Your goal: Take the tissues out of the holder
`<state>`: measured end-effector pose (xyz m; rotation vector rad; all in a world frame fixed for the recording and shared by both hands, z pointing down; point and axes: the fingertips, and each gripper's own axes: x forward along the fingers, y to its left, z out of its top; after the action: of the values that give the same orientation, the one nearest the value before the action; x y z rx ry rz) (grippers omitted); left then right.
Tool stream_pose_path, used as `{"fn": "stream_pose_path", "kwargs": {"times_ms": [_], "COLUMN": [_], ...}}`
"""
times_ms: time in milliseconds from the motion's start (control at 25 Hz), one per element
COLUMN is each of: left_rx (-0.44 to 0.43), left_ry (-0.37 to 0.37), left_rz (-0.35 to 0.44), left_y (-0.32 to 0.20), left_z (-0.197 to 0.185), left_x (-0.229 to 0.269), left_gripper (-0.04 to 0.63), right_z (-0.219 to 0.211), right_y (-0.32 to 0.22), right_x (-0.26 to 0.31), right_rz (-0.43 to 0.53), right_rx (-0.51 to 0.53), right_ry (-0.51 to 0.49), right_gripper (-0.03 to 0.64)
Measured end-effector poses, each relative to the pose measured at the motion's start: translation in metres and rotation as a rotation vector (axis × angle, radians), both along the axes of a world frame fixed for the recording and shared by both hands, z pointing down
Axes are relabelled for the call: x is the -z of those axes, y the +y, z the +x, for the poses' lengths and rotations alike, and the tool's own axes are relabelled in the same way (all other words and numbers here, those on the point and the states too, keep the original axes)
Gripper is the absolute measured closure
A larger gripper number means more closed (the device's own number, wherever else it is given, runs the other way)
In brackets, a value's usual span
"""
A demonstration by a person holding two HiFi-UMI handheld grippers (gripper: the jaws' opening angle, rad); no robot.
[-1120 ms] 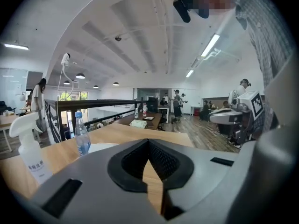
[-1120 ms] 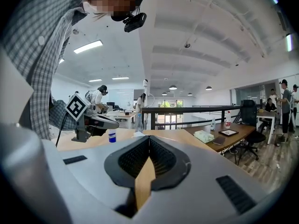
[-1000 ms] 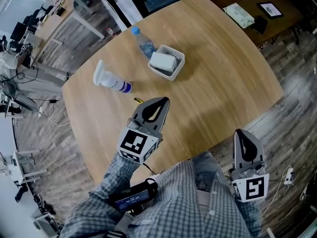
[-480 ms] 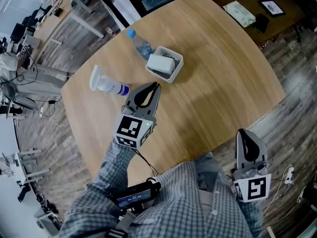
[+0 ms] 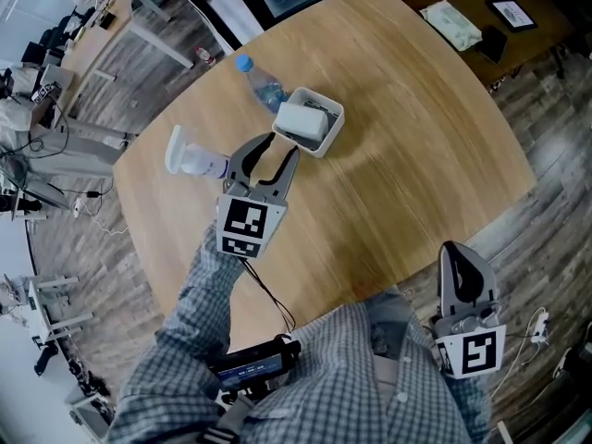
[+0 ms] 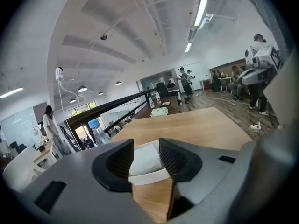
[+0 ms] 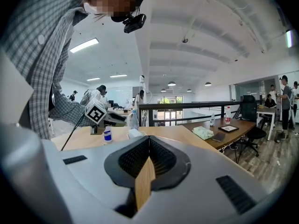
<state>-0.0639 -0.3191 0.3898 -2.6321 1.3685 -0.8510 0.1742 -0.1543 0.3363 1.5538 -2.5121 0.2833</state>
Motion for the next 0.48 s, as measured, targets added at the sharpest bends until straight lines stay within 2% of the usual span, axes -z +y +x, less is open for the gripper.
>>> {"fn": "stream_pose_path", "kwargs": {"times_ms": [120, 280, 480], "left_rx": [-0.023, -0.025, -0.051], "left_ry": [-0.061, -0.160, -0.212], "left_rz": [0.009, 0.027, 0.022], "left_y": [-0.011, -0.022, -0.030], "left_z": [0.001, -0.002, -0.002], "left_x": [-0.008, -0.018, -0.028], "left_gripper": [0.419, 0.386, 0.376], "right_z": [0.000, 0.003, 0.000], "right_y": [-0.002, 0.002, -0.006], "right_x": [-0.002, -0.013, -0.005], "right_rz": [-0.006, -0.031, -0.030], "right_rx": [0.001, 0.044, -0.006], "right_ry": [0.004, 0.066, 0.005], "right_gripper": [0.606, 0.606, 0.606]}}
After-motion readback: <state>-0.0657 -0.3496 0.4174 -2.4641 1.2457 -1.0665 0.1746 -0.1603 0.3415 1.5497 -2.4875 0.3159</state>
